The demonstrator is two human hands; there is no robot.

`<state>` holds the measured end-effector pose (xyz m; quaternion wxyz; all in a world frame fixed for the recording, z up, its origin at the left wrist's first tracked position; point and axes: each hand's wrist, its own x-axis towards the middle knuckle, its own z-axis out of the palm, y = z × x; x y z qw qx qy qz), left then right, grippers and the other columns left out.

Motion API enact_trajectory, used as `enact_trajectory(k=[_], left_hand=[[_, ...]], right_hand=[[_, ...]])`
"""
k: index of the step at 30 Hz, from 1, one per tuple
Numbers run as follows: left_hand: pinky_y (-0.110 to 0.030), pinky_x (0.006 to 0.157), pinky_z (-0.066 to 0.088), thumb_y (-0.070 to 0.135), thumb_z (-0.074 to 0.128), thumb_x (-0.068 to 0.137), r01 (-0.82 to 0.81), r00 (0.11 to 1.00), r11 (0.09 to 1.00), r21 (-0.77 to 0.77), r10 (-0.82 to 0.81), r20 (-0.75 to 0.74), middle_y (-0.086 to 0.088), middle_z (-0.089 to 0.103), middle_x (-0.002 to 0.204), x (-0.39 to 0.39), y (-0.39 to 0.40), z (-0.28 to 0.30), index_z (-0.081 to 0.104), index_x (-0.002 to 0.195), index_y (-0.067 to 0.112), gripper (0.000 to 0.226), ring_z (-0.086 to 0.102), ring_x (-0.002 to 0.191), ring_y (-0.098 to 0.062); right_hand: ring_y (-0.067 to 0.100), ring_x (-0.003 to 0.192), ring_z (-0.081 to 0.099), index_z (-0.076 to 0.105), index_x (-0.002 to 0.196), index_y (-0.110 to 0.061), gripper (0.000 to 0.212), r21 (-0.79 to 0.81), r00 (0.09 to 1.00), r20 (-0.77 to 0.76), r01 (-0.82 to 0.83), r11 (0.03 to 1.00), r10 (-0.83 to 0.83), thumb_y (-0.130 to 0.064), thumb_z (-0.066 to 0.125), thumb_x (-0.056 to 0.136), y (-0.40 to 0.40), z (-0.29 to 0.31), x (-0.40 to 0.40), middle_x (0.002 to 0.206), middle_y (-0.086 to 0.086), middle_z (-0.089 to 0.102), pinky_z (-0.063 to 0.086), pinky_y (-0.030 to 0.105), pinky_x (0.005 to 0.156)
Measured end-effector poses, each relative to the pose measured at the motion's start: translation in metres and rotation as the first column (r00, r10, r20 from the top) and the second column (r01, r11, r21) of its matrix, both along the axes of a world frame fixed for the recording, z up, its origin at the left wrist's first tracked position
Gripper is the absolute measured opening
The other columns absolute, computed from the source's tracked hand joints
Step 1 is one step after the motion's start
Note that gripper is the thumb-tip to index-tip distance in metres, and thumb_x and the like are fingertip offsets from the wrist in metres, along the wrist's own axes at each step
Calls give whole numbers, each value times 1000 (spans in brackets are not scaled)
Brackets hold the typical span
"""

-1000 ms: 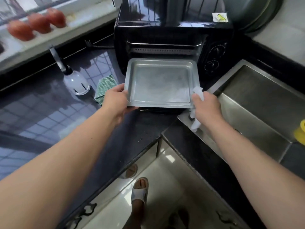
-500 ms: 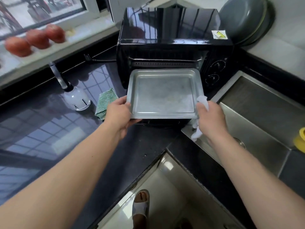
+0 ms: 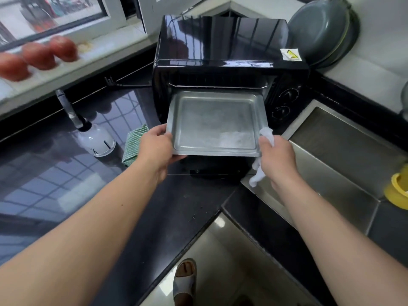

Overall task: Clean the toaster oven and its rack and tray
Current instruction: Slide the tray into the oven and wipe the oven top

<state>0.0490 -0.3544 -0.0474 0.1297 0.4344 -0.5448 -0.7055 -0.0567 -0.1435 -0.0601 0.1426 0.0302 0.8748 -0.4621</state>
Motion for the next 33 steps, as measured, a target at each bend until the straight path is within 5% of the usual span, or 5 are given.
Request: enact_trajectory(k=[7,15,23,29,33], left_hand=[[-35,78,64,9,48,108,-57,991,980,191,78,-107,-6,76,110,-11,-4,7,67,113,16,21,74,101,-22],[-47,101,56,0,46,103,-82,918,763,641,307,-249,-28,60,122,-22,4,11,55,111,-8,15,68,108,-39],[-52,119,37,-1,46,101,53,909,830,555,190,-370,-9,63,114,-61,-16,13,59,104,4,14,56,125,-26],[-36,115,44,-6,47,102,-4,989,991,131,23,-143,-4,58,145,-11,-10,6,42,155,9,55,56,131,-17],[-35,98,52,-7,42,102,-119,987,943,312,147,-68,-19,64,127,22,-19,-1,53,136,-4,35,66,107,-26]], right_hand=[[33,84,69,62,91,-17,31,-110,996,40,86,990,-82,-43,46,95,-12,10,-18,89,16,70,58,51,82],[24,88,65,60,99,-7,19,-648,858,511,421,634,-48,-2,42,104,-28,25,-4,104,16,63,56,43,82],[24,93,66,61,124,-6,29,-708,870,491,361,607,54,-3,44,101,-55,28,-40,117,15,63,55,33,65],[23,97,66,62,123,-8,30,-672,841,540,450,587,-27,-5,40,102,15,25,20,117,15,67,57,36,77],[25,95,66,56,125,-6,29,-586,774,587,610,534,-240,0,43,100,47,29,38,113,17,66,54,38,73]])
